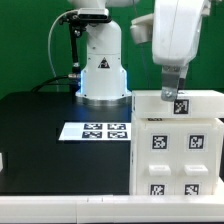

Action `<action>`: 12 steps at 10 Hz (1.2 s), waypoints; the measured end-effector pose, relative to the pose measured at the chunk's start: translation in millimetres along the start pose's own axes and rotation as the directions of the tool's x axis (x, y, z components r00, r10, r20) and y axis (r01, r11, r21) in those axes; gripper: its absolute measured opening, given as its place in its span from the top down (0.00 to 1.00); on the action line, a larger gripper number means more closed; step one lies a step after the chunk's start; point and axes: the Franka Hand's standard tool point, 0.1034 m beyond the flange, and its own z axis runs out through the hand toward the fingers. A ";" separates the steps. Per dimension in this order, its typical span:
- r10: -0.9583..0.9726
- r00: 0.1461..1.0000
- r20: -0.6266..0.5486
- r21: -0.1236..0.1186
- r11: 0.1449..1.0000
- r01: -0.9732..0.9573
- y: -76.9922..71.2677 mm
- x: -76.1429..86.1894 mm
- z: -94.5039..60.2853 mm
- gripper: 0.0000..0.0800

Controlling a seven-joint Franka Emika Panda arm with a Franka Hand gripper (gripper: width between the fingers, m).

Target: Assemble cabinet

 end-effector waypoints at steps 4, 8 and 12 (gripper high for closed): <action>0.045 0.999 0.009 -0.003 0.999 -0.044 -6.3 2.0 8.8 0.00; 0.142 0.990 0.012 -0.001 0.990 -0.142 -5.9 0.2 9.8 0.31; 0.478 0.878 -0.001 -0.007 0.878 -0.478 -5.1 0.8 10.3 0.31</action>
Offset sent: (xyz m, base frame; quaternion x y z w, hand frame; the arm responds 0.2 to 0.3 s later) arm -0.0103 0.0043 -0.0079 -0.0301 0.0600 -0.0135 0.9977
